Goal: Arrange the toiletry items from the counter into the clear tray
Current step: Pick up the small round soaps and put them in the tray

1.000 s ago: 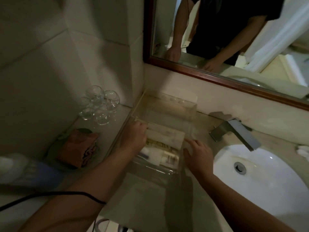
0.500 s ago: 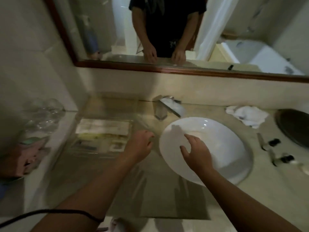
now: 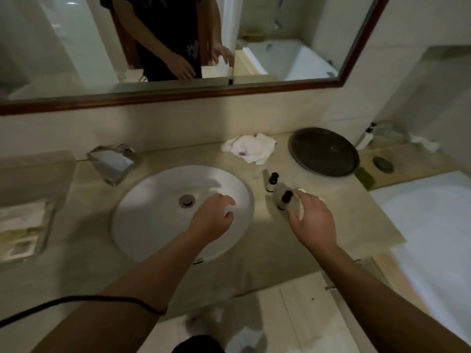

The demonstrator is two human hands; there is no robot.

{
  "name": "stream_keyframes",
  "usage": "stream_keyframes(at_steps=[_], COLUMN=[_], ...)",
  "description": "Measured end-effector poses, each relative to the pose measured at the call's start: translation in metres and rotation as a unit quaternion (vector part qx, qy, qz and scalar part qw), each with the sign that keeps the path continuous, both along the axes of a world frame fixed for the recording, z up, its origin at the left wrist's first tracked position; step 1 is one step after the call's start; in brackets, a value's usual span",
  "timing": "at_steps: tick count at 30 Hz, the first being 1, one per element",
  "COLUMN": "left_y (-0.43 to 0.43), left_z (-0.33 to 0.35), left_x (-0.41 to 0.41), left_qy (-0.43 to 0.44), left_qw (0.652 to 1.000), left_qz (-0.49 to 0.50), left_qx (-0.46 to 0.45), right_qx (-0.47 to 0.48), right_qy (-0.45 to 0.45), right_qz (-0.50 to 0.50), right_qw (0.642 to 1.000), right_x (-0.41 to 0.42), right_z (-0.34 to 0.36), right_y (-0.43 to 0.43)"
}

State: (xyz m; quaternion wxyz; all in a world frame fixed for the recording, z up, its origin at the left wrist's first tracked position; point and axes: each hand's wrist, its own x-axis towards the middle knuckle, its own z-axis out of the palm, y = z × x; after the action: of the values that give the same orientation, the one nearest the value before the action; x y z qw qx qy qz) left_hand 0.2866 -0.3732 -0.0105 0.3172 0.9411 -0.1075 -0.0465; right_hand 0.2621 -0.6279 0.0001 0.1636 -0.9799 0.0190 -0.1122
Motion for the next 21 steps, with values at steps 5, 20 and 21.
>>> stream_keyframes(at_steps=[5, 20, 21], left_y=[-0.063, -0.189, -0.198], left_z=[-0.006, -0.006, -0.006], left_x=[0.043, 0.118, 0.124], left_qy=[0.032, -0.050, -0.020], left_qw=[0.999, 0.975, 0.970], left_qz=[-0.040, -0.204, -0.214], left_qx=[-0.014, 0.067, 0.110], right_qx=[0.002, 0.056, 0.058], right_qy=[0.020, 0.226, 0.232], right_qz=[-0.072, -0.110, -0.093], right_qw=[0.997, 0.966, 0.967], right_x=[0.021, 0.083, 0.087], right_z=[-0.011, -0.048, -0.051], right_y=[-0.050, -0.122, -0.125])
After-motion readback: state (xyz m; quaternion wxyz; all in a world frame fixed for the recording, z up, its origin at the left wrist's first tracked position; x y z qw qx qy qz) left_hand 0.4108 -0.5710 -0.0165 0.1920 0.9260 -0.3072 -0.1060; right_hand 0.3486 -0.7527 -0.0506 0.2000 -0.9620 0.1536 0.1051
